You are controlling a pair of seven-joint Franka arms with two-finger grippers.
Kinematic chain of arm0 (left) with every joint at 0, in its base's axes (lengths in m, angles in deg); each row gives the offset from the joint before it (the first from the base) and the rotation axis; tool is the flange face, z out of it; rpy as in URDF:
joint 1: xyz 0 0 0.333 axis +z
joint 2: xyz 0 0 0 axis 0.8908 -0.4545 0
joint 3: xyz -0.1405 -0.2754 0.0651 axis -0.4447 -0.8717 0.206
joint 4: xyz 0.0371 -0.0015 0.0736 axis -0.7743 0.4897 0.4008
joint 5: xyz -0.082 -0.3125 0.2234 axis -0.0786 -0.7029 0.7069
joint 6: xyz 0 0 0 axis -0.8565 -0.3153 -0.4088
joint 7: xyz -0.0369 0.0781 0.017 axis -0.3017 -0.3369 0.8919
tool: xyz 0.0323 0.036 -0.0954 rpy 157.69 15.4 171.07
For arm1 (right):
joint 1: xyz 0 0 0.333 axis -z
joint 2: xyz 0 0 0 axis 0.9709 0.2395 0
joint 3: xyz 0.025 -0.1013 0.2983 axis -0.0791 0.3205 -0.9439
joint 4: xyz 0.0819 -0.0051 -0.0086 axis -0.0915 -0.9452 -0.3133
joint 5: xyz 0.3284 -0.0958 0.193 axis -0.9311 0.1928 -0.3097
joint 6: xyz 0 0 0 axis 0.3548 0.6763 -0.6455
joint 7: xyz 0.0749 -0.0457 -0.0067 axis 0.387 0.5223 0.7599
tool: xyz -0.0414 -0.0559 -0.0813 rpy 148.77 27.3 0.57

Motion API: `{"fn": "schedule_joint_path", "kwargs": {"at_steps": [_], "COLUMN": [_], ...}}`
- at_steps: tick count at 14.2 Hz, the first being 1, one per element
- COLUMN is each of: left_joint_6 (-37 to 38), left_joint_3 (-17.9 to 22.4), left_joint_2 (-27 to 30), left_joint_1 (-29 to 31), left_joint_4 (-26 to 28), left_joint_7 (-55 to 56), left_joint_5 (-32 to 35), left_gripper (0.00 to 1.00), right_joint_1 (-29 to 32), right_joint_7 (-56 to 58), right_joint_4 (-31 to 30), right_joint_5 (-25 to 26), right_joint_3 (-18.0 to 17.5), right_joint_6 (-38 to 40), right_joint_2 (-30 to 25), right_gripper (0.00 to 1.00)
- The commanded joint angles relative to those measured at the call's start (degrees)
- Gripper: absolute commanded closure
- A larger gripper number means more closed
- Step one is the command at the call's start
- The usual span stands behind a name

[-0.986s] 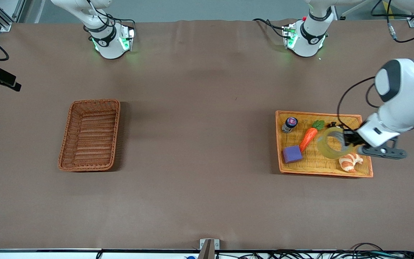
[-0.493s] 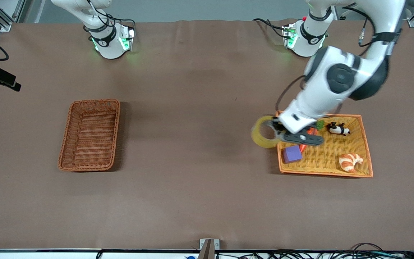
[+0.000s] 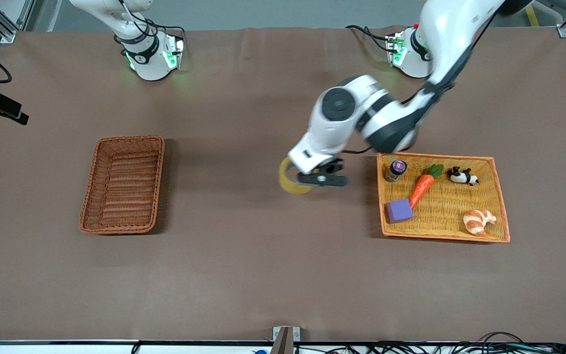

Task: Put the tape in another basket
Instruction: 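Carry the tape roll with the left gripper and set it on the table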

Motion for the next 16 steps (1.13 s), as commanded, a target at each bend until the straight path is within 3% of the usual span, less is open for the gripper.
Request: {"fn": "schedule_joint_path", "kwargs": {"at_steps": [1,3,5,6,7,8,9,10,16], "left_joint_6": [0.7,-0.4,-0.5,-0.5,-0.4,0.0,0.1,0.1,12.0], "left_joint_3": [-0.4,0.7,3.5,3.6,3.6,3.6,3.6,3.6,6.2], "left_joint_2": [-12.0,-16.9,-17.3,-17.3,-17.1,-16.4,-15.9,-15.3,-4.1], "left_joint_1": [-6.3,-10.5,-12.9,-13.0,-13.0,-13.0,-12.6,-12.5,-10.9], "left_joint_4": [-11.4,-17.3,-17.6,-17.4,-17.4,-17.3,-17.4,-17.4,-15.4], "left_joint_7": [4.7,4.7,4.5,4.6,5.1,5.6,6.1,6.2,3.7], "left_joint_5": [8.3,8.9,8.7,8.7,8.5,7.9,7.9,7.9,7.3], "left_gripper": [0.99,0.99,0.94,0.78,0.48,0.25,0.09,0.00,0.00], "right_joint_1": [0.4,0.4,0.4,0.4,0.4,0.4,0.4,0.4,-1.6], "right_joint_7": [0.6,0.6,0.6,0.6,0.6,0.6,0.6,0.6,0.3], "right_joint_4": [-0.5,-0.5,-0.5,-0.5,-0.5,-0.5,-0.6,-0.6,-0.5], "right_joint_5": [-0.2,-0.2,-0.2,-0.2,-0.2,-0.2,-0.2,-0.2,-0.6], "right_joint_3": [-0.2,-0.2,-0.2,-0.2,-0.2,-0.2,-0.2,-0.2,-0.9], "right_joint_6": [0.0,0.1,0.1,0.1,0.0,0.0,0.0,0.0,-0.9], "right_joint_2": [-0.5,-0.5,-0.5,-0.5,-0.5,-0.5,-0.5,-0.5,-0.2], "right_gripper": [0.00,0.00,0.00,0.00,0.00,0.00,0.00,0.00,0.00]}}
